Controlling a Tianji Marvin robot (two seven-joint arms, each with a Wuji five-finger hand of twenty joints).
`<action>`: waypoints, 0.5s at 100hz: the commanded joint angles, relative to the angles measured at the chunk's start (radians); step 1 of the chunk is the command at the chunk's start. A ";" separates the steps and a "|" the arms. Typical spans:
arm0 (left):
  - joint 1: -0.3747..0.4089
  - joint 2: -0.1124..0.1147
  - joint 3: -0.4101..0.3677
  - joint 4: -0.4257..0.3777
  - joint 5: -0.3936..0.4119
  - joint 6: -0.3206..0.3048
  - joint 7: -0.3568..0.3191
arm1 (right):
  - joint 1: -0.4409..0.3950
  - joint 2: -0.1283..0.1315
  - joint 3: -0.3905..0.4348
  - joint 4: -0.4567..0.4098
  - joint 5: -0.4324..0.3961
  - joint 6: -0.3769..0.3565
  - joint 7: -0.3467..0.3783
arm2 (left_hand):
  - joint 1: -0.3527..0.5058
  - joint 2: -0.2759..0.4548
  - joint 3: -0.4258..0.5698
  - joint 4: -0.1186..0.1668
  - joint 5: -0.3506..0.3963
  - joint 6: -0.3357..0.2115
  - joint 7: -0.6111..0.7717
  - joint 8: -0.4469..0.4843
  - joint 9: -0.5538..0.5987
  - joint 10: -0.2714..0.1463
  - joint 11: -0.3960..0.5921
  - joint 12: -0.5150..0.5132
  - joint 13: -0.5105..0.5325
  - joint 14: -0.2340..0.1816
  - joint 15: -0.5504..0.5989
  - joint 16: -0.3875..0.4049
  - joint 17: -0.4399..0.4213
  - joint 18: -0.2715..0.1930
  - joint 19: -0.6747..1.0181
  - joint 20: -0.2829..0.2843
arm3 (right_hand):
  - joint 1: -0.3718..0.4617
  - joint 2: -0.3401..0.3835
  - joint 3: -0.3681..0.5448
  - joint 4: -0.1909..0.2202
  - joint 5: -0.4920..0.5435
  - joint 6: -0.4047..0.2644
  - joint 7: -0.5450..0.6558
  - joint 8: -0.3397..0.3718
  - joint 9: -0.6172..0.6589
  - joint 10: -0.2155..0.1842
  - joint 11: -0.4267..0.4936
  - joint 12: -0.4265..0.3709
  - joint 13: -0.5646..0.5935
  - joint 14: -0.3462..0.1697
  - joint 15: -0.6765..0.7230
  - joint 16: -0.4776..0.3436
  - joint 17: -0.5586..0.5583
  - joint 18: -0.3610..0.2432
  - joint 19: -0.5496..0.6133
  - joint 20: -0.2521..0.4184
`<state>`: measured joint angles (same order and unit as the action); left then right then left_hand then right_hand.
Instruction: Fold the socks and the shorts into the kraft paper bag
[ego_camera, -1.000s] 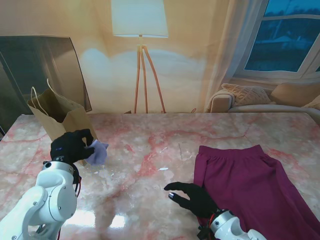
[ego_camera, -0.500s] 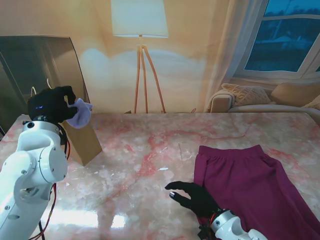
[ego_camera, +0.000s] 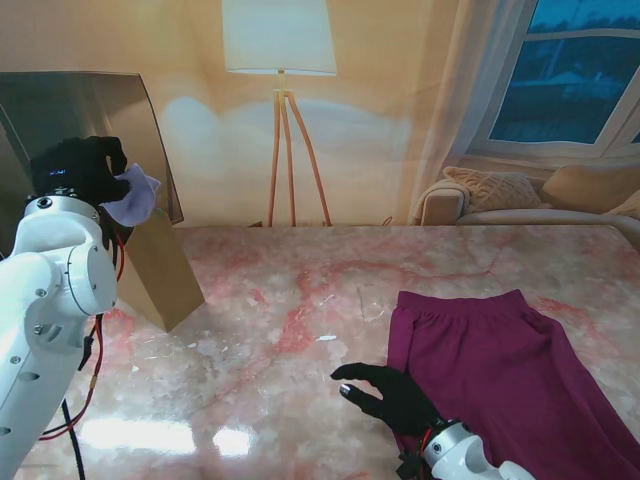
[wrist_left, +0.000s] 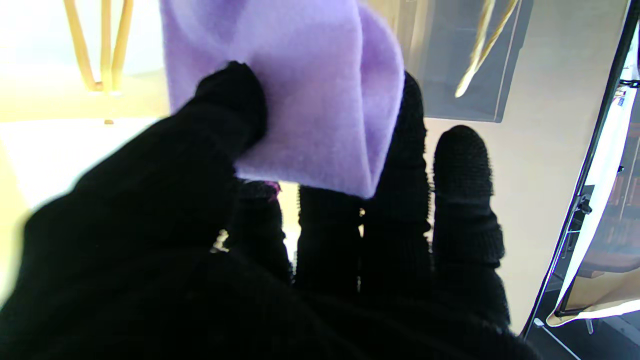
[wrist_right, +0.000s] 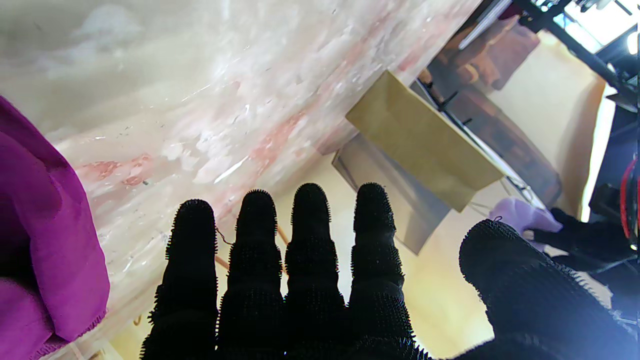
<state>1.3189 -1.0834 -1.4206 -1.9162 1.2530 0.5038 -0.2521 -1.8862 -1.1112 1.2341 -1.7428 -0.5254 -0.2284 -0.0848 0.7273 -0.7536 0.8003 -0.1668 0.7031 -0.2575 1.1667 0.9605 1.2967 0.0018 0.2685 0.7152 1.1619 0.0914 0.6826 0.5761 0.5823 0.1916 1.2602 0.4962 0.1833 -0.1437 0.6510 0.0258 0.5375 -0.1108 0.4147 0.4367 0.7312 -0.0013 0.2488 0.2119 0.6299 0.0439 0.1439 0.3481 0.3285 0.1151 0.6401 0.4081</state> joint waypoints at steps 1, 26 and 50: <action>-0.006 0.010 -0.012 0.034 0.003 -0.012 -0.006 | -0.009 -0.001 -0.002 -0.006 -0.002 0.001 0.001 | 0.049 -0.023 0.026 -0.051 0.028 -0.037 0.040 0.025 0.051 -0.024 -0.021 0.015 0.006 -0.044 0.017 0.009 -0.007 -0.003 0.025 -0.003 | 0.013 0.017 -0.016 -0.047 0.024 -0.029 0.014 0.008 0.019 -0.019 0.015 0.010 0.018 0.004 0.019 0.018 -0.001 0.001 0.028 0.035; -0.011 0.015 -0.017 0.097 0.008 -0.015 -0.015 | -0.002 0.001 -0.007 -0.002 0.003 0.002 0.010 | 0.050 -0.027 0.027 -0.051 0.027 -0.039 0.041 0.026 0.054 -0.026 -0.028 0.017 0.004 -0.044 0.016 0.009 -0.013 0.004 0.024 -0.002 | 0.014 0.018 -0.016 -0.047 0.023 -0.032 0.013 0.008 0.019 -0.017 0.015 0.010 0.018 0.003 0.019 0.018 -0.001 0.001 0.028 0.035; 0.003 0.018 -0.012 0.112 -0.001 -0.025 -0.021 | 0.001 0.001 -0.011 -0.001 0.002 0.003 0.013 | 0.051 -0.041 0.026 -0.054 0.029 -0.037 0.040 0.024 0.061 -0.023 -0.032 0.016 0.007 -0.040 0.022 0.013 -0.011 0.007 0.029 0.003 | 0.014 0.018 -0.017 -0.047 0.023 -0.030 0.014 0.008 0.018 -0.018 0.015 0.010 0.018 0.004 0.019 0.018 0.000 0.001 0.028 0.035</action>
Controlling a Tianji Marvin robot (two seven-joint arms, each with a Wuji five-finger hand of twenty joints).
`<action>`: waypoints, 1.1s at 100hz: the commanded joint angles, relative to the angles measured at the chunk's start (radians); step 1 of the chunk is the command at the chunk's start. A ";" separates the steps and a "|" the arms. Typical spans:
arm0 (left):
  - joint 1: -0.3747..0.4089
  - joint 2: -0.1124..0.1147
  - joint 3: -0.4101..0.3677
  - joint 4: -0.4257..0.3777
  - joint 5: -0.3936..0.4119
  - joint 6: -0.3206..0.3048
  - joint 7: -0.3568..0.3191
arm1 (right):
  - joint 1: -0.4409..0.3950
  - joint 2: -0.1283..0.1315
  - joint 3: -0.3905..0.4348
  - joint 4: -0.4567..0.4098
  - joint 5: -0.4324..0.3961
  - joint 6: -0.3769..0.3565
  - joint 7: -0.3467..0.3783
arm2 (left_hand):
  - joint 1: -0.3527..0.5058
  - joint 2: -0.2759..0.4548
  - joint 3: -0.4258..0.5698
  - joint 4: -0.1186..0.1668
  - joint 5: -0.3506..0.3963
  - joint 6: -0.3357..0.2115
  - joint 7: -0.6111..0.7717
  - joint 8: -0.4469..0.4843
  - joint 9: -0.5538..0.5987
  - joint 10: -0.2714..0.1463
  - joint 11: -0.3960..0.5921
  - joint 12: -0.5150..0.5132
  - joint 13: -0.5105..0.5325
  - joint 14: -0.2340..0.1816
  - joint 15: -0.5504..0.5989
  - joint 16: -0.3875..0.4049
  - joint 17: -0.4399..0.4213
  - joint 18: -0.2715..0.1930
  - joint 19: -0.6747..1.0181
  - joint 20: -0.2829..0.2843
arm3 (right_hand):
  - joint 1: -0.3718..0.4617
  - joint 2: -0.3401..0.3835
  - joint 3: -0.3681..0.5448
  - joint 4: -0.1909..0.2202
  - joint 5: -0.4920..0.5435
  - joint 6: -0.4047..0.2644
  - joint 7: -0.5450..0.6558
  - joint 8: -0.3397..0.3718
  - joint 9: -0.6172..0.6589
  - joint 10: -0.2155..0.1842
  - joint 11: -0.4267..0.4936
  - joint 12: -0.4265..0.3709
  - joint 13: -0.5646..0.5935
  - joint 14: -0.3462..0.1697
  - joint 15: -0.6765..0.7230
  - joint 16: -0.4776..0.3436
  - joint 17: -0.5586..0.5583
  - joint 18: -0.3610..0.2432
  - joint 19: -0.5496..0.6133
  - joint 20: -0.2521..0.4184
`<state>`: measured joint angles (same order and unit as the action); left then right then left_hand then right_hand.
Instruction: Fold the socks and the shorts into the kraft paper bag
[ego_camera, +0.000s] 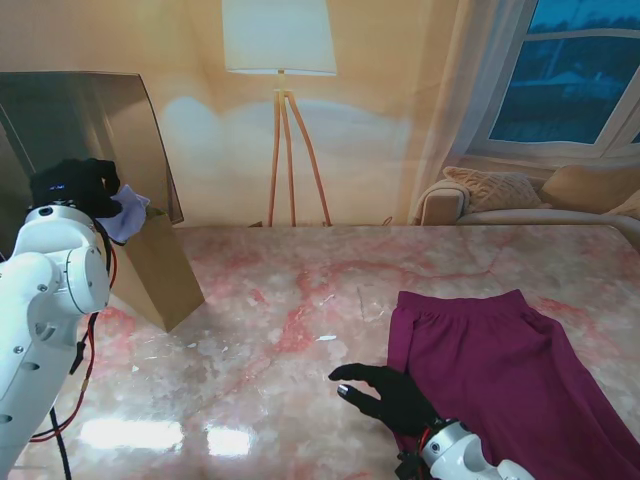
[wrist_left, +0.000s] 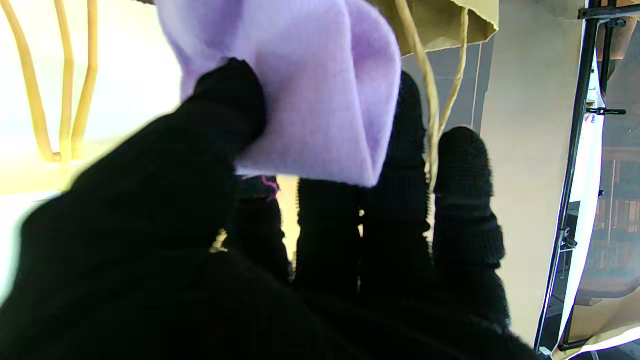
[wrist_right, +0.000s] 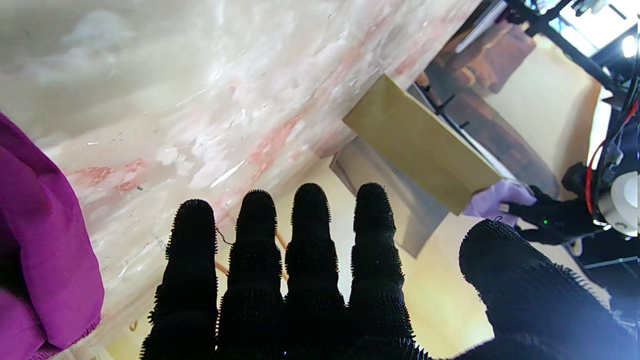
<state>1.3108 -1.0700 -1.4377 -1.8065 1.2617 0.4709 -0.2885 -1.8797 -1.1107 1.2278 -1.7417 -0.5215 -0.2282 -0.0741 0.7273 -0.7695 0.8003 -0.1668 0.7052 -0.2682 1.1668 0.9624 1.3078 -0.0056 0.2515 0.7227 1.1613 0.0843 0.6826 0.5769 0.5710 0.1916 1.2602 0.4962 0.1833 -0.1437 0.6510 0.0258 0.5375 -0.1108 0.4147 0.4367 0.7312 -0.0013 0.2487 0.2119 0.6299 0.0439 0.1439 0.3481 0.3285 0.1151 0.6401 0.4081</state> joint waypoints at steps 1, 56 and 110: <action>0.013 0.005 0.005 0.001 -0.008 0.008 0.015 | -0.005 0.001 -0.004 -0.002 -0.002 0.003 0.002 | 0.051 -0.028 0.026 -0.054 0.028 -0.026 0.040 0.021 0.051 -0.016 -0.015 0.008 0.007 -0.033 0.023 0.012 0.001 0.008 0.030 0.003 | 0.014 0.018 -0.017 -0.047 0.023 -0.031 0.014 0.008 0.019 -0.017 0.016 0.010 0.018 0.004 0.019 0.018 0.000 0.001 0.028 0.035; 0.024 0.006 0.002 -0.005 0.010 -0.009 -0.008 | -0.003 0.002 -0.008 -0.003 -0.001 0.006 0.008 | -0.049 0.040 0.103 -0.035 0.010 0.210 -0.417 -0.516 -0.183 0.048 0.065 -0.189 -0.147 0.014 -0.112 0.009 -0.125 0.037 -0.080 0.019 | 0.014 0.018 -0.018 -0.047 0.022 -0.032 0.013 0.008 0.018 -0.018 0.016 0.010 0.018 0.005 0.019 0.019 0.000 0.002 0.028 0.036; 0.024 0.006 0.002 -0.005 0.010 -0.009 -0.008 | 0.002 0.002 -0.011 0.001 -0.002 0.005 0.008 | -0.153 0.230 0.078 0.046 -0.022 0.278 -0.708 -0.631 -0.461 0.087 -0.007 -0.380 -0.419 0.037 -0.335 -0.094 -0.332 -0.005 -0.347 -0.032 | 0.014 0.018 -0.017 -0.047 0.023 -0.030 0.014 0.008 0.019 -0.017 0.016 0.010 0.019 0.004 0.019 0.019 0.000 0.003 0.029 0.036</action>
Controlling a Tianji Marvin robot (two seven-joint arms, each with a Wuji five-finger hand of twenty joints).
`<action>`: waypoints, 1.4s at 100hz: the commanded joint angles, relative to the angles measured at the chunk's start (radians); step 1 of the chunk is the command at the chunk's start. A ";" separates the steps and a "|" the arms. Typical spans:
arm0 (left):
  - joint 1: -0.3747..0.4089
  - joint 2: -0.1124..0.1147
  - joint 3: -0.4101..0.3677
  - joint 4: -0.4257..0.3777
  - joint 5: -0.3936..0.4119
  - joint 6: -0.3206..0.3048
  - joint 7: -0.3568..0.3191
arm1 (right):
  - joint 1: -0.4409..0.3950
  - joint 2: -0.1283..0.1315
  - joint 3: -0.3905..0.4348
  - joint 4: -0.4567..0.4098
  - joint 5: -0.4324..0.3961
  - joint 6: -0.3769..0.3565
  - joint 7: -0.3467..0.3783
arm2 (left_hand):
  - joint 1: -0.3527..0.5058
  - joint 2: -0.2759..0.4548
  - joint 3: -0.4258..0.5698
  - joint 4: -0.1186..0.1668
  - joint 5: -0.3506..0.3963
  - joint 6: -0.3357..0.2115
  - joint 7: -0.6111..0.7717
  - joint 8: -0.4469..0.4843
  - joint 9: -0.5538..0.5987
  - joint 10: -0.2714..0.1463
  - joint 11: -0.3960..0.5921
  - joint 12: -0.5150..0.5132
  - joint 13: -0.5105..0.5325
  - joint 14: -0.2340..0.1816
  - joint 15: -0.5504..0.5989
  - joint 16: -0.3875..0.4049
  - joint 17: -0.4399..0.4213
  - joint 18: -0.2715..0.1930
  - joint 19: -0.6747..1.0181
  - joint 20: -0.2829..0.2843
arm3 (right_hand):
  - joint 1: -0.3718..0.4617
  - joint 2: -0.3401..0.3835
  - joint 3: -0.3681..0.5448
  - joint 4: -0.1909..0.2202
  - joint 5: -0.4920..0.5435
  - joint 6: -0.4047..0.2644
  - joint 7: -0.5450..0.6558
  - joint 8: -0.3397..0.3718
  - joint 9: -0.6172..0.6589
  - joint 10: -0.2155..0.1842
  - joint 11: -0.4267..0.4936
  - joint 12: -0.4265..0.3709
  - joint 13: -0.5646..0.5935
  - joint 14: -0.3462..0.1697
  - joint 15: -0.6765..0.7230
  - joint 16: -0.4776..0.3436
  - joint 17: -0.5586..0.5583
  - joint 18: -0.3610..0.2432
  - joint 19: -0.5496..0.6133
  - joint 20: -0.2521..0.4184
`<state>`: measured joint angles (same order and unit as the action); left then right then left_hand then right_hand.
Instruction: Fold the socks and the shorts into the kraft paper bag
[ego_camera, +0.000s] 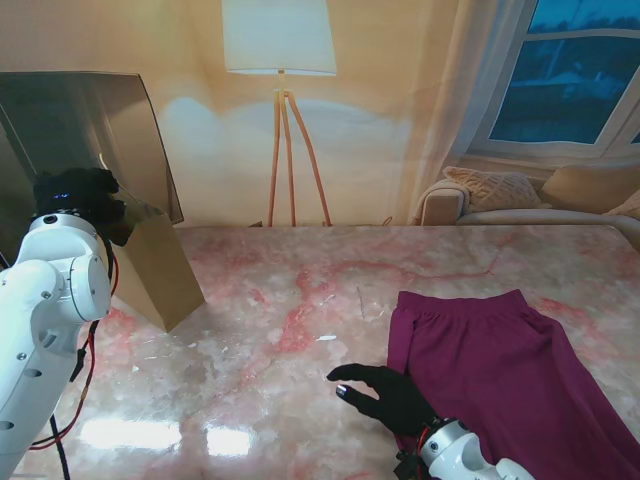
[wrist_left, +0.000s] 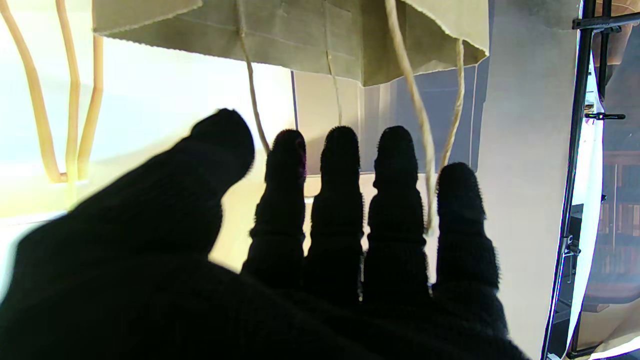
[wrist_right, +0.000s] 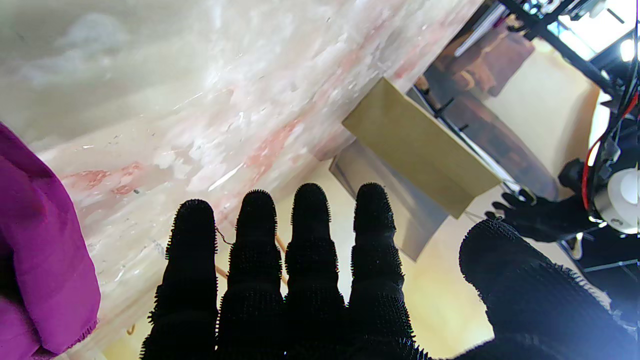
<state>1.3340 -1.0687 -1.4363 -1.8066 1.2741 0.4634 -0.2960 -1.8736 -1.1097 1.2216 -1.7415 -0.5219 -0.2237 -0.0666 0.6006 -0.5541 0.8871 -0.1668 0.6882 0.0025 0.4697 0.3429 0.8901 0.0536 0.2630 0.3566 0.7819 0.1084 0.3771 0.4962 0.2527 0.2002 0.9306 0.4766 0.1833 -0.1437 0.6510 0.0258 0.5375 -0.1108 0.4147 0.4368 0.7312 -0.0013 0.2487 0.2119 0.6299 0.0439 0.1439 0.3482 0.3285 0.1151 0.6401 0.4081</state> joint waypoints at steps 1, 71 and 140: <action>0.001 0.005 0.000 -0.005 -0.002 -0.002 0.000 | -0.004 0.001 -0.005 0.000 -0.002 0.001 0.001 | -0.027 0.015 -0.010 0.046 -0.006 0.007 -0.012 -0.012 -0.046 0.027 -0.019 -0.014 -0.042 0.012 -0.031 -0.015 -0.015 -0.015 -0.021 -0.014 | 0.014 0.018 -0.017 -0.047 0.023 -0.030 0.014 0.008 0.019 -0.017 0.016 0.010 0.019 0.004 0.019 0.019 0.000 0.002 0.029 0.036; 0.001 0.005 0.000 -0.005 -0.002 -0.002 0.000 | -0.001 0.000 -0.009 0.005 -0.004 -0.004 -0.005 | -0.114 0.154 -0.177 0.072 -0.019 -0.003 -0.078 -0.014 -0.189 0.040 -0.085 -0.057 -0.248 0.003 -0.158 -0.129 -0.142 -0.066 -0.249 -0.126 | 0.015 0.019 -0.016 -0.047 0.023 -0.030 0.014 0.008 0.018 -0.018 0.016 0.010 0.019 0.003 0.019 0.019 0.000 0.002 0.028 0.036; 0.107 -0.005 -0.005 -0.050 -0.187 -0.125 0.150 | 0.003 -0.001 -0.008 0.016 -0.005 -0.013 -0.015 | -0.155 0.421 -0.484 0.170 -0.107 0.025 -0.224 -0.035 -0.317 0.064 -0.150 -0.084 -0.390 0.001 -0.224 -0.168 -0.212 -0.089 -0.420 -0.177 | 0.014 0.018 -0.017 -0.047 0.022 -0.029 0.013 0.007 0.017 -0.017 0.015 0.010 0.018 0.004 0.019 0.018 0.000 0.003 0.029 0.036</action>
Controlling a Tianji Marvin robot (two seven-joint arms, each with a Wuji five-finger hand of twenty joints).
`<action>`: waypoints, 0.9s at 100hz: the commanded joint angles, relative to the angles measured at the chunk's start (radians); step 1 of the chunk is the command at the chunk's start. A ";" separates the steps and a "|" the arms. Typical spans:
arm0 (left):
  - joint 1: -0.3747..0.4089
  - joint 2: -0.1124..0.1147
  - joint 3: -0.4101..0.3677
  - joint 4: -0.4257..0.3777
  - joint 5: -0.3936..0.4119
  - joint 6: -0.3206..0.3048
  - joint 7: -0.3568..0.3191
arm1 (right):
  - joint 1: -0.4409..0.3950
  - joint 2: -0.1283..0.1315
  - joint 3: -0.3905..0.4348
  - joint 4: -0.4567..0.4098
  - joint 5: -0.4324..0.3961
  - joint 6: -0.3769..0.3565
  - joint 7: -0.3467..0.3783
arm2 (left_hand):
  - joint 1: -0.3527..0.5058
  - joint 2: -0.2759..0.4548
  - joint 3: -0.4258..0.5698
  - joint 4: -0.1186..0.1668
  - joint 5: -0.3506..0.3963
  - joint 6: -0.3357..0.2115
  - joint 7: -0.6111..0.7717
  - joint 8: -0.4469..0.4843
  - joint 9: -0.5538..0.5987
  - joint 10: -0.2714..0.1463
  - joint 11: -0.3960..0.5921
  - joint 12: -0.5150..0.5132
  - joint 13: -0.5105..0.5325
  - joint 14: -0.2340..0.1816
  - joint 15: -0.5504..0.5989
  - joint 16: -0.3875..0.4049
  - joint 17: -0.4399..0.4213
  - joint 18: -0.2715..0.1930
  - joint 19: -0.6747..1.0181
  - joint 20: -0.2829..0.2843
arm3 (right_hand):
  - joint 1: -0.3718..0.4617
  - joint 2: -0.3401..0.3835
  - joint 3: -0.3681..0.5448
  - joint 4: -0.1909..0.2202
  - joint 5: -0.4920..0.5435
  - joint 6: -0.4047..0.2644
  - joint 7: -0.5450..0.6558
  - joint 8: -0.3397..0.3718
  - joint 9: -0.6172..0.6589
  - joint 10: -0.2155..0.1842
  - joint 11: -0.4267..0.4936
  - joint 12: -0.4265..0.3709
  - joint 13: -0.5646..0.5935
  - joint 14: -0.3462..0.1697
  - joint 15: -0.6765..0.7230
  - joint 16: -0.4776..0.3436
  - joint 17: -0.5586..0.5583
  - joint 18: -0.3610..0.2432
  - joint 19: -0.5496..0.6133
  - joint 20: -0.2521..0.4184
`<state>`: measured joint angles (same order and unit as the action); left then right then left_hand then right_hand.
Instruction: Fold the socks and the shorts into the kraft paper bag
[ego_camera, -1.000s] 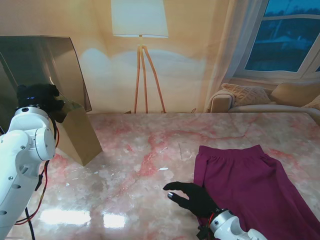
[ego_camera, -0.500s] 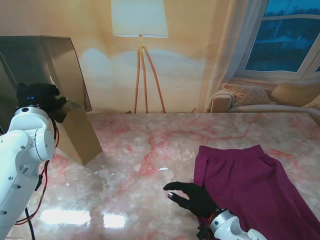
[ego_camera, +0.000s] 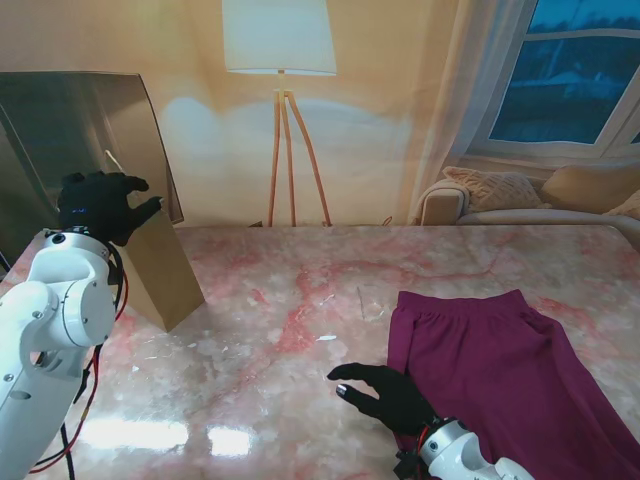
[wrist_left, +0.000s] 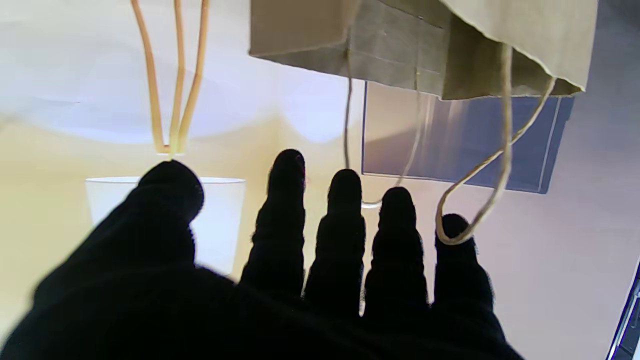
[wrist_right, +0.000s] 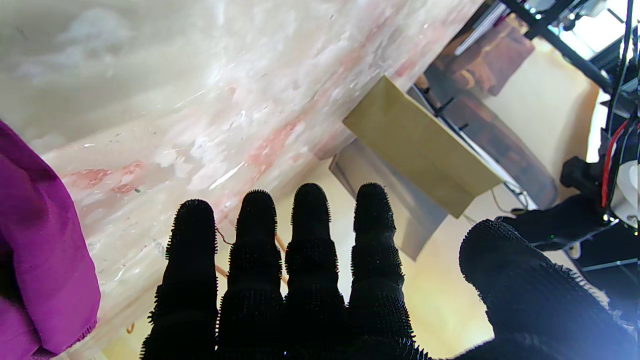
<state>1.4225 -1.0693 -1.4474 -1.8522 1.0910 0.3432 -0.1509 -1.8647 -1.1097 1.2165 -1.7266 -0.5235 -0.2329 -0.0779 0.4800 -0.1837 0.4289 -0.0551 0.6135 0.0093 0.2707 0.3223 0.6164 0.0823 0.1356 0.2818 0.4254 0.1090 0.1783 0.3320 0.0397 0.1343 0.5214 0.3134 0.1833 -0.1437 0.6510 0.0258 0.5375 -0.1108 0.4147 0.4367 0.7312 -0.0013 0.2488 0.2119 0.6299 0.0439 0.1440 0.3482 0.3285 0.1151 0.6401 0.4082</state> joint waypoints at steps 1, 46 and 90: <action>0.022 -0.005 0.006 -0.007 -0.007 -0.006 0.009 | -0.006 -0.002 -0.003 0.001 -0.004 -0.004 -0.004 | -0.035 0.052 -0.027 0.060 -0.032 0.019 -0.026 -0.015 -0.043 0.035 -0.023 -0.009 -0.033 0.000 -0.025 -0.004 0.002 -0.024 -0.011 -0.014 | 0.014 0.018 -0.017 -0.047 0.022 -0.029 0.013 0.007 0.017 -0.017 0.015 0.010 0.019 0.004 0.019 0.018 0.000 0.003 0.029 0.036; 0.201 -0.026 0.033 -0.127 -0.066 -0.074 0.159 | -0.006 -0.003 -0.002 0.006 -0.006 -0.008 -0.013 | -0.034 0.073 -0.070 0.093 -0.030 0.032 -0.049 -0.021 -0.048 0.030 -0.025 -0.011 -0.028 -0.003 -0.022 -0.001 0.017 -0.043 0.000 -0.023 | 0.014 0.017 -0.016 -0.047 0.017 -0.028 0.010 0.006 0.004 -0.019 0.010 0.007 0.017 0.005 0.019 0.019 0.001 0.001 0.029 0.035; 0.342 -0.066 0.064 -0.067 -0.257 -0.200 0.403 | -0.009 -0.006 0.006 0.001 -0.012 -0.004 -0.026 | -0.030 0.081 -0.099 0.100 -0.052 0.024 -0.058 -0.023 -0.071 0.018 -0.030 -0.018 -0.007 0.003 -0.015 0.003 0.083 -0.043 0.051 -0.006 | 0.014 0.015 -0.015 -0.047 0.010 -0.031 0.007 0.006 -0.017 -0.016 0.002 0.000 0.018 0.007 0.020 0.019 0.002 0.003 0.029 0.035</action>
<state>1.7401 -1.1212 -1.3919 -1.9497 0.8373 0.1598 0.2659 -1.8665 -1.1113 1.2230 -1.7200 -0.5311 -0.2372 -0.1003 0.4794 -0.1368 0.3576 0.0047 0.5971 0.0293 0.2376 0.3079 0.5783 0.0825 0.1264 0.2721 0.4266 0.1091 0.1782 0.3320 0.1139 0.1092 0.5585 0.2938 0.1833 -0.1437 0.6510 0.0258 0.5375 -0.1108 0.4147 0.4367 0.7313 -0.0013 0.2487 0.2119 0.6299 0.0439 0.1440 0.3482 0.3285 0.1151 0.6401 0.4082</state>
